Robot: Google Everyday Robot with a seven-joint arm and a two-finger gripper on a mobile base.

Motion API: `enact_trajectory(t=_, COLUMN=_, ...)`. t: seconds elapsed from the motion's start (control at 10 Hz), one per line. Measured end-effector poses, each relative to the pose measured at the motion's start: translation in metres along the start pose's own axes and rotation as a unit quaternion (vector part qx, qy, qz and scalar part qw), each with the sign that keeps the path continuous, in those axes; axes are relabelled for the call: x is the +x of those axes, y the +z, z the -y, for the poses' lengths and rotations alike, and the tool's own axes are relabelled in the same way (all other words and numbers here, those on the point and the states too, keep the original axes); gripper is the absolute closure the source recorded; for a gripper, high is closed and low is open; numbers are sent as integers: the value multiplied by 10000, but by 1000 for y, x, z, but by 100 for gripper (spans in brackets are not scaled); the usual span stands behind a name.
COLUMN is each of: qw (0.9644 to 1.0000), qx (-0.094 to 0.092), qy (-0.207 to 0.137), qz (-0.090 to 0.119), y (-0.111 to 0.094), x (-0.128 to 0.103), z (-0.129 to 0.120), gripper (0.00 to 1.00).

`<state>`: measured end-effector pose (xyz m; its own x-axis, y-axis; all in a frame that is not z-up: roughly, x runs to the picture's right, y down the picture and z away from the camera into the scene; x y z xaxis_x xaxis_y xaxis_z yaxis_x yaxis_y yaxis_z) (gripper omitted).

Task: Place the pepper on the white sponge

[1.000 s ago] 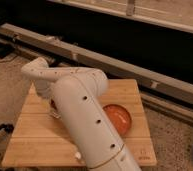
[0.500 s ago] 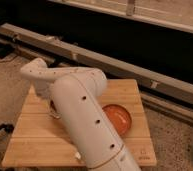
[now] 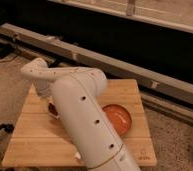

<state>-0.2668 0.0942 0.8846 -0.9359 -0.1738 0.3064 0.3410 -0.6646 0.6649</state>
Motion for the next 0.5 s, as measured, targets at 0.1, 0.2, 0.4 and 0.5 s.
enact_trajectory(t=0.1, qw=10000, qx=-7, qy=29, qz=-23, y=0, x=-1, z=-2, gripper=20)
enact_trajectory(t=0.2, qw=10000, qx=-15, qy=52, qz=-52, y=-1, x=-1, z=-3, gripper=20)
enact_trajectory(t=0.4, qw=9999, qx=-21, qy=75, qz=-149, y=-4, x=-1, z=-3, gripper=20)
enact_trajectory(t=0.5, qw=9999, qx=-20, qy=74, qz=-152, y=-4, x=-1, z=-3, gripper=20)
